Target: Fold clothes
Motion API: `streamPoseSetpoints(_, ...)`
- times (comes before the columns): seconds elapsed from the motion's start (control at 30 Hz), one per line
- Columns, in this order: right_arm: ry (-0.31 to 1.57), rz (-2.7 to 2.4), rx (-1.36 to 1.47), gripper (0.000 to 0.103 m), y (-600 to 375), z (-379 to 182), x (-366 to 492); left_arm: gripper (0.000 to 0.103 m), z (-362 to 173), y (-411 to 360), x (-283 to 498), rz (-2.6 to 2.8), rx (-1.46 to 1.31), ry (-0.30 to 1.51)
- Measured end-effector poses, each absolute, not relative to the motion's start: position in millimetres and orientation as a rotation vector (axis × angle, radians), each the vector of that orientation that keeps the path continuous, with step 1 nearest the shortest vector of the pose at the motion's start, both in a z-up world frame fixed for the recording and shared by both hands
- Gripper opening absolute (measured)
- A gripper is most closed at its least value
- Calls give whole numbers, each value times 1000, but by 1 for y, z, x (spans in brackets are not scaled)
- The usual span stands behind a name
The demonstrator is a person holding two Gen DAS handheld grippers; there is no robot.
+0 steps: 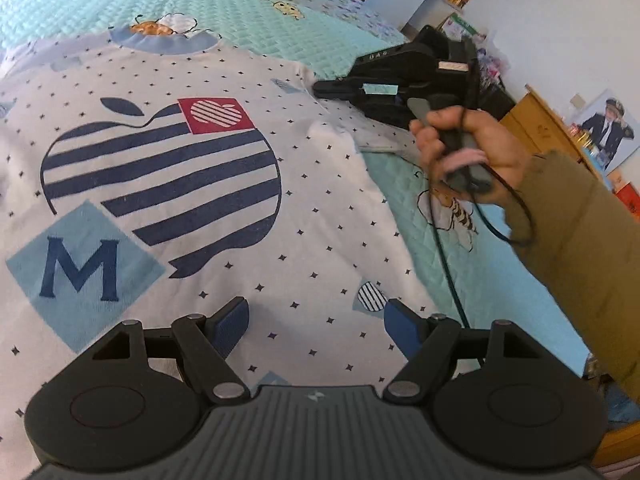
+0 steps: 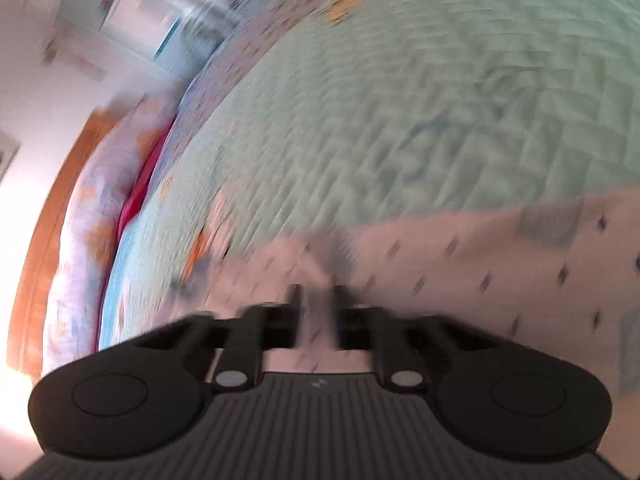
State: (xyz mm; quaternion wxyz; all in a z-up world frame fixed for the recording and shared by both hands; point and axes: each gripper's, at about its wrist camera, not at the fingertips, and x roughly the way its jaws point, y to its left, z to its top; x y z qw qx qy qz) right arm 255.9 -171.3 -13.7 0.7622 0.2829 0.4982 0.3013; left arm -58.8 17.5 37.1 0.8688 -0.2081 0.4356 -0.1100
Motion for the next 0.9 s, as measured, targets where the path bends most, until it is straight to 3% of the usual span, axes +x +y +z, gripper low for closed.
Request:
streamPoseSetpoints(0.13, 1006, 521, 713, 3, -194, -13, 264, 78, 37, 17, -58, -235, -432, 907)
streamPoseSetpoints(0.27, 983, 631, 708, 32, -201, 2, 234, 78, 36, 16, -61, -230, -421, 900)
streamPoseSetpoints(0.33, 995, 637, 641, 32, -204, 5, 223, 78, 36, 13, -62, -223, -407, 898)
streamPoseSetpoints(0.37, 986, 579, 590, 14, -208, 7, 220, 78, 36, 11, -62, -219, -397, 898)
streamPoseSetpoints(0.4, 976, 521, 540, 5, -213, 9, 216, 78, 36, 10, -62, -214, -388, 898)
streamPoseSetpoints(0.43, 965, 465, 492, 3, -216, 11, 212, 78, 37, 9, -62, -209, -381, 902)
streamPoseSetpoints(0.5, 921, 436, 437, 9, -218, 26, 199, 78, 40, 9, -62, -200, -377, 910)
streamPoseSetpoints(0.67, 911, 608, 336, 11, -186, 52, 174, 78, 54, 33, -69, -125, -384, 862)
streamPoseSetpoints(0.9, 972, 848, 326, 21, -69, 68, 169, 77, 75, 116, -72, 65, -413, 772)
